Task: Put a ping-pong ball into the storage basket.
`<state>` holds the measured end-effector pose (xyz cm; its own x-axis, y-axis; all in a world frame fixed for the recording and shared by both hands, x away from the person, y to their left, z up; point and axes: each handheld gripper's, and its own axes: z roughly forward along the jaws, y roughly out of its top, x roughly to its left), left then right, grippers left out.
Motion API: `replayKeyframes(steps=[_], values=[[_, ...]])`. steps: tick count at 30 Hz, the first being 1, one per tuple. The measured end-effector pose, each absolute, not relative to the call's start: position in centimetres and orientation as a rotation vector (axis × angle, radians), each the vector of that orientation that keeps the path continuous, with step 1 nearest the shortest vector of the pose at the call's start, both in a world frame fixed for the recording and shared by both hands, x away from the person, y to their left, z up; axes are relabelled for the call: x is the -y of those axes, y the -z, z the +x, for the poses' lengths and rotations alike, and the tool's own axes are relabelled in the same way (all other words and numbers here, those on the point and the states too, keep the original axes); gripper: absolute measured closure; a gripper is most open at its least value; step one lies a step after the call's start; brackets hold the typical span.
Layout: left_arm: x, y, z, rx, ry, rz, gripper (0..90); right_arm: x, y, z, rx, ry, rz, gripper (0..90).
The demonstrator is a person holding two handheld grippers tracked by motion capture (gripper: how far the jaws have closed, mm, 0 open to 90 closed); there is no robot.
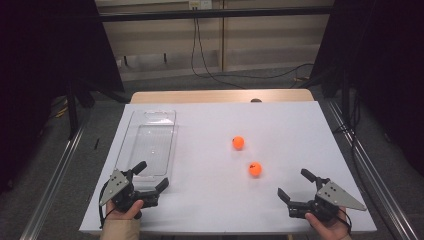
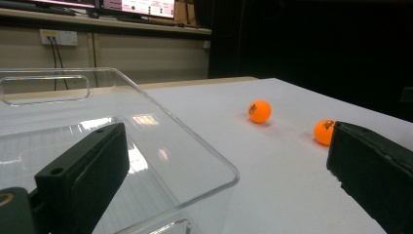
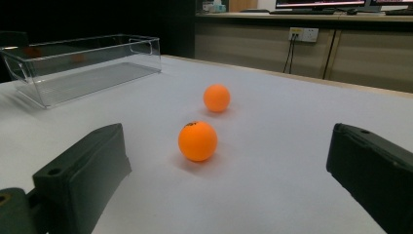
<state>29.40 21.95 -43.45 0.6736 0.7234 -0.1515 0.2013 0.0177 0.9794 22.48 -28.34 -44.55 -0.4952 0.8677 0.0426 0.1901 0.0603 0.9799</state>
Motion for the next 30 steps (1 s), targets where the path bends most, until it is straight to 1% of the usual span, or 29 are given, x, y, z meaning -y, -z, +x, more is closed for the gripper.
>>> replayKeyframes(steps=[30], values=[[-19.3, 43.2, 29.9, -0.753, -0.412, 1.561, 1.5, 28.5, 44.5, 22.4, -1.748, -1.478, 1.064, 0.9]])
